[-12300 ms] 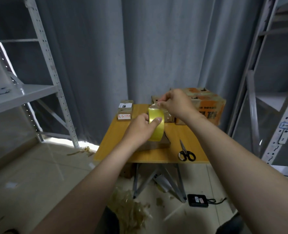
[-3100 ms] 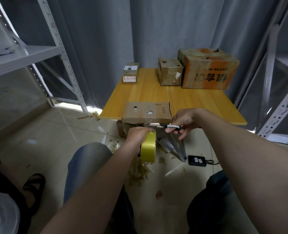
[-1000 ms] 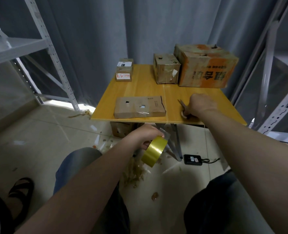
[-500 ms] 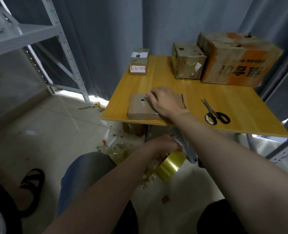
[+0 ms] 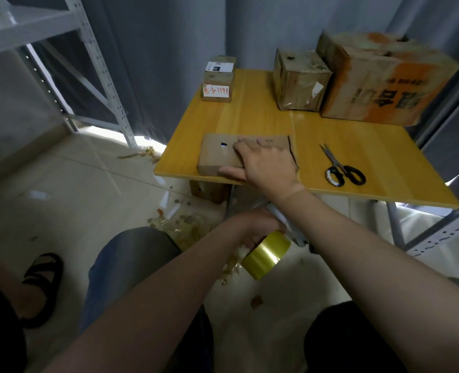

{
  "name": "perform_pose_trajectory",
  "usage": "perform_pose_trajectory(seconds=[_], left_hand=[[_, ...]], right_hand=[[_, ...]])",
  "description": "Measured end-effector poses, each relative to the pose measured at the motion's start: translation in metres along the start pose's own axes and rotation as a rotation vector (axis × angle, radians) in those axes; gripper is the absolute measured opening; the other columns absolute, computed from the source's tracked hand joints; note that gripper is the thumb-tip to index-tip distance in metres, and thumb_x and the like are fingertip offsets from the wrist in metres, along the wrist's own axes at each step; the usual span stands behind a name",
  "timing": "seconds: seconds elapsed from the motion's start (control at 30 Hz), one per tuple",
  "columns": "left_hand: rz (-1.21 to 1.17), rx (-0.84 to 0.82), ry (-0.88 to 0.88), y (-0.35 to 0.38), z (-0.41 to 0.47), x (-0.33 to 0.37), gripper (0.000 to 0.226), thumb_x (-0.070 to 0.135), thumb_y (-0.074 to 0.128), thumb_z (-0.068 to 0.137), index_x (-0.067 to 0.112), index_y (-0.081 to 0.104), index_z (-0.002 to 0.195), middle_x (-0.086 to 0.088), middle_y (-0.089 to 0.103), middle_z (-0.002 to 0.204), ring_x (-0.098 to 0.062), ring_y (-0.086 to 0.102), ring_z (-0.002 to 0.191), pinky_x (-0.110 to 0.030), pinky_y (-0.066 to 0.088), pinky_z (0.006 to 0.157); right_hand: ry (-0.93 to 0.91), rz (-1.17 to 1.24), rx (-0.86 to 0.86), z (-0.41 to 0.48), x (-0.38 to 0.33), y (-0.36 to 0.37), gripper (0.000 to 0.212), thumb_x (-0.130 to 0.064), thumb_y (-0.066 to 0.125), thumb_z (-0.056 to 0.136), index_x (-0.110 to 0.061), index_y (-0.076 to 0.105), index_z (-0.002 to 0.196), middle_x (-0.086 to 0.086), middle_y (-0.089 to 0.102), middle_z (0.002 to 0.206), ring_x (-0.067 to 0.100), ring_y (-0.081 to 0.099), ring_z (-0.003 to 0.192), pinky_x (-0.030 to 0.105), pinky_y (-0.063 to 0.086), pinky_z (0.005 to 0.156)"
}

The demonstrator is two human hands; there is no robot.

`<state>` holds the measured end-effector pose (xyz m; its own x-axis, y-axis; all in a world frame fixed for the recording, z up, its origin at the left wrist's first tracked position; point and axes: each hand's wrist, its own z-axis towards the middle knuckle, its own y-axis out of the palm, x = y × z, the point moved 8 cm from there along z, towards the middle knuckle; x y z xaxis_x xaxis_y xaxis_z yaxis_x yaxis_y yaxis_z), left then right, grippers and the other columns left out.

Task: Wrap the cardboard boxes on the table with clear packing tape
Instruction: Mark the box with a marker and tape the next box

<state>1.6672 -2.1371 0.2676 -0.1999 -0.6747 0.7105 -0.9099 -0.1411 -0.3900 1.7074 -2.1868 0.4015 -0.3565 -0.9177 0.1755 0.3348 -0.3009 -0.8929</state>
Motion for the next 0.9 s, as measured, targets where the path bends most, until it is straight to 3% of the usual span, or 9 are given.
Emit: perform_pose_trajectory(seconds=[0.1,0.2,0.3,0.37,0.47,0.53,0.63,0.77,0.9], left_hand=[[0.000,-0.011,-0.009,-0.001,-0.009,0.000,0.018,0.034,0.074,0.090,0.025,0.064,0.078,-0.002,0.064,0.078,-0.021,0.067,0.073,-0.033,0.055,0.063],[0.010,-0.025,-0.016,-0.002,-0.018,-0.004,0.022,0.031,0.073,0.091,0.022,0.061,0.076,-0.003,0.059,0.070,-0.019,0.060,0.062,-0.029,0.049,0.059],[-0.007,-0.015,-0.006,-0.008,-0.027,-0.005,0.016,0.032,0.074,0.090,0.024,0.066,0.079,-0.004,0.062,0.078,-0.025,0.065,0.076,-0.034,0.054,0.072],[-0.027,-0.016,0.011,-0.014,-0.034,-0.006,0.015,0.032,0.074,0.091,0.022,0.069,0.082,-0.002,0.062,0.086,-0.025,0.067,0.083,-0.035,0.054,0.075],[-0.032,-0.019,0.043,-0.021,-0.046,-0.004,0.018,0.031,0.071,0.094,0.019,0.069,0.081,-0.001,0.060,0.085,-0.022,0.066,0.075,-0.030,0.052,0.067],[-0.039,-0.030,0.038,-0.024,-0.052,-0.005,0.017,0.032,0.072,0.093,0.016,0.072,0.086,-0.005,0.065,0.082,-0.023,0.067,0.073,-0.031,0.052,0.066],[-0.042,-0.029,0.030,-0.025,-0.058,-0.004,0.020,0.033,0.072,0.093,0.014,0.075,0.099,-0.008,0.070,0.087,-0.025,0.069,0.079,-0.032,0.054,0.068],[-0.036,-0.030,0.035,-0.026,-0.069,0.002,0.017,0.033,0.070,0.095,0.017,0.070,0.089,-0.002,0.063,0.067,-0.015,0.063,0.053,-0.023,0.049,0.053],[-0.044,-0.030,0.043,-0.026,-0.077,0.005,0.015,0.032,0.067,0.097,0.017,0.069,0.094,0.001,0.054,0.058,-0.012,0.051,0.041,-0.019,0.041,0.045]], right_hand=[[-0.044,-0.036,0.026,-0.011,0.001,-0.013,0.085,-0.087,0.025,0.082,-0.024,0.070,0.118,0.000,0.076,0.106,0.027,0.073,0.089,0.029,0.042,0.052],[-0.047,0.007,-0.033,-0.016,0.011,-0.018,0.080,-0.087,0.041,0.079,-0.031,0.063,0.131,0.004,0.075,0.106,0.030,0.072,0.091,0.029,0.037,0.057],[-0.015,0.034,0.000,-0.022,0.018,-0.023,0.073,-0.082,0.051,0.082,-0.034,0.061,0.137,0.004,0.075,0.106,0.032,0.072,0.093,0.030,0.036,0.059],[-0.024,0.143,0.056,-0.029,0.020,-0.024,0.069,-0.078,0.056,0.082,-0.031,0.067,0.132,0.004,0.076,0.101,0.031,0.073,0.088,0.032,0.046,0.058],[0.081,0.515,0.019,-0.031,0.042,-0.025,0.055,-0.061,0.075,0.081,-0.025,0.076,0.123,0.001,0.078,0.114,0.023,0.072,0.106,0.038,0.059,0.084],[0.091,0.645,-0.083,-0.031,0.047,-0.021,0.053,-0.049,0.084,0.077,-0.023,0.077,0.123,-0.003,0.074,0.126,0.015,0.066,0.122,0.035,0.052,0.105],[0.098,0.736,-0.116,-0.035,0.045,-0.014,0.053,-0.035,0.088,0.077,-0.017,0.075,0.125,-0.002,0.071,0.131,0.011,0.061,0.129,0.032,0.044,0.115],[0.146,0.749,-0.095,-0.038,0.043,-0.012,0.050,-0.032,0.089,0.079,-0.019,0.075,0.125,-0.005,0.071,0.130,0.008,0.059,0.130,0.031,0.045,0.115],[0.060,0.626,0.085,-0.042,0.036,-0.033,0.027,-0.028,0.083,0.086,-0.019,0.081,0.112,-0.003,0.078,0.114,0.010,0.071,0.112,0.036,0.056,0.101]])
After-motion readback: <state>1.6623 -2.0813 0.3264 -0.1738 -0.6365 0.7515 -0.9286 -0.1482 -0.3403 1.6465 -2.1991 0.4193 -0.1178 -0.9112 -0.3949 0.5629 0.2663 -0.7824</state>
